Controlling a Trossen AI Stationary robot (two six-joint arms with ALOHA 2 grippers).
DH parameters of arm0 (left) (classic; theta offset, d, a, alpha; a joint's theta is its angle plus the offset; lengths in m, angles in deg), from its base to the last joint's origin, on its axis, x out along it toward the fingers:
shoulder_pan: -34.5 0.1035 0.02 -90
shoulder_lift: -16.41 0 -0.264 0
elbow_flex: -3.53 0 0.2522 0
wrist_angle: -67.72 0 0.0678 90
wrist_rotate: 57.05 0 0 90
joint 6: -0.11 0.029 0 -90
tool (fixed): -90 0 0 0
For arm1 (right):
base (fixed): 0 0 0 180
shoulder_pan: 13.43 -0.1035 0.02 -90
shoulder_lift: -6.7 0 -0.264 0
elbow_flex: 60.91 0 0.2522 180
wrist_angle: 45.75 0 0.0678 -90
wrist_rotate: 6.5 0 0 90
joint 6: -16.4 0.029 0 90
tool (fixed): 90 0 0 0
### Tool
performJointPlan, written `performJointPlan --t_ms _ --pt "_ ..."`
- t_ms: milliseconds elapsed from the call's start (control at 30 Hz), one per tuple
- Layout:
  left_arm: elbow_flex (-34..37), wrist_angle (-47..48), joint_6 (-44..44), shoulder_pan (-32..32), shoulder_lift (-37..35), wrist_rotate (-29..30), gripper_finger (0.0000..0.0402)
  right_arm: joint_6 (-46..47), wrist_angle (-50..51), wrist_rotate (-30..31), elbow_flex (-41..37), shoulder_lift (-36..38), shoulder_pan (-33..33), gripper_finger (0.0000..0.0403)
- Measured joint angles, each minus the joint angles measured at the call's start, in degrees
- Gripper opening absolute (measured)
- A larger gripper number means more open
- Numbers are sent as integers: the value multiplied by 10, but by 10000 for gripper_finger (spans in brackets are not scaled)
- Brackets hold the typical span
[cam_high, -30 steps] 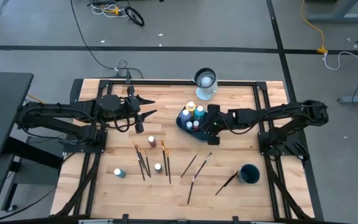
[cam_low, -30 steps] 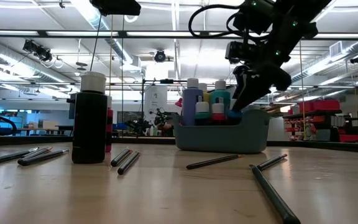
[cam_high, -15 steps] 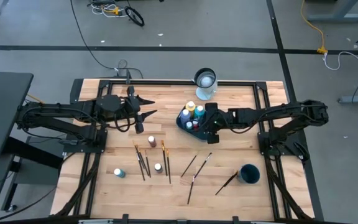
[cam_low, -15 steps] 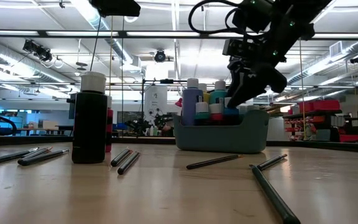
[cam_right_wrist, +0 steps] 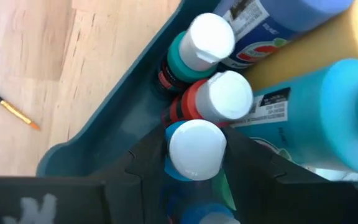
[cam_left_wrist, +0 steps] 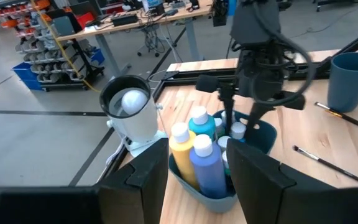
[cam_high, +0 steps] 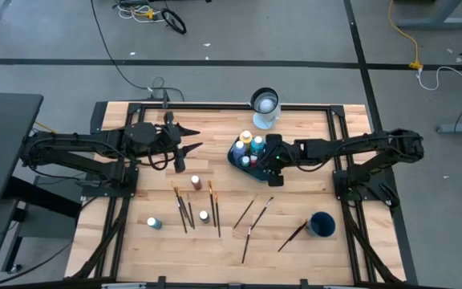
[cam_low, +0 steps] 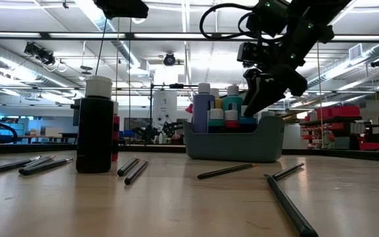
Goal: Pick & Place Paint Supplies
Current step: Put the blue paint bottle into the green bin, then put the black paint bottle into the green bin
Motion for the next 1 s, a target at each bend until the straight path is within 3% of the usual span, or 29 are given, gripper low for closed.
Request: performJointPlan --t_ms 200,567,833,1000 --pt "0 0 0 0 0 -30 171 -3 -1 10 0 0 2 163" --pt "0 5 -16 0 0 -67 171 -16 -37 16 0 3 -3 233" --pt "0 17 -37 0 0 -67 171 -17 -62 13 43 26 -39 235" --pt "0 28 -51 0 0 -67 171 1 -172 -81 51 25 -50 225"
